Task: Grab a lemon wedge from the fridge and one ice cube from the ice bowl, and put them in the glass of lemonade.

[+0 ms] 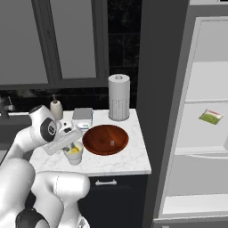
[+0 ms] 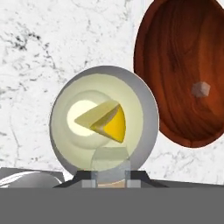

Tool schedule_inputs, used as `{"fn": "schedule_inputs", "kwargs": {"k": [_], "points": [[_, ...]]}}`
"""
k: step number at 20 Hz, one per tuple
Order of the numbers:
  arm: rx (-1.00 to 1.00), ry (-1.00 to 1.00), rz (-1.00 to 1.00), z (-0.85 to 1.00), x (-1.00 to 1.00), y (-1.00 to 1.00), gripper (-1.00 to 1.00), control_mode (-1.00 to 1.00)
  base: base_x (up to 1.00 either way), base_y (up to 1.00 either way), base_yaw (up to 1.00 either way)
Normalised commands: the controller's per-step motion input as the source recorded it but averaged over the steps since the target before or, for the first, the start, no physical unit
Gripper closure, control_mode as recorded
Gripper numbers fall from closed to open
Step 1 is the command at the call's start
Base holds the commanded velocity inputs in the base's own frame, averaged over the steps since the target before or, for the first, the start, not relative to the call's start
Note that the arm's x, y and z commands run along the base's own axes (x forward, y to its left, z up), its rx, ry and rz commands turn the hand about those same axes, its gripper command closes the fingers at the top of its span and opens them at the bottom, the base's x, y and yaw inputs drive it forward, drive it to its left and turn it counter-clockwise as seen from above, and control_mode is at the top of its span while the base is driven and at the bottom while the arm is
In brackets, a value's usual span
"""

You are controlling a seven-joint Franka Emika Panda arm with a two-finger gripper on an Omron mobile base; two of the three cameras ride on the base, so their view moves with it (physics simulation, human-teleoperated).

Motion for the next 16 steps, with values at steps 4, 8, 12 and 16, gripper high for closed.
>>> {"fn": "schedule_inputs", "kwargs": {"k": [4, 8, 12, 16], "points": [[-0.05, 0.05, 0.17, -0.15, 0.20, 0.00, 1.00, -1.00, 0.00, 0.00, 0.00], [-0.06, 0.01, 0.13, -0.15, 0.09, 0.05, 1.00, -1.00, 0.00, 0.00, 0.00], [-0.07, 0.00, 0.11, -0.10, 0.00, 0.04, 1.00, -1.00, 0.00, 0.00, 0.00], [-0.05, 0.00, 0.10, -0.09, 0.00, 0.00, 1.00, -1.00, 0.00, 0.00, 0.00]]}}
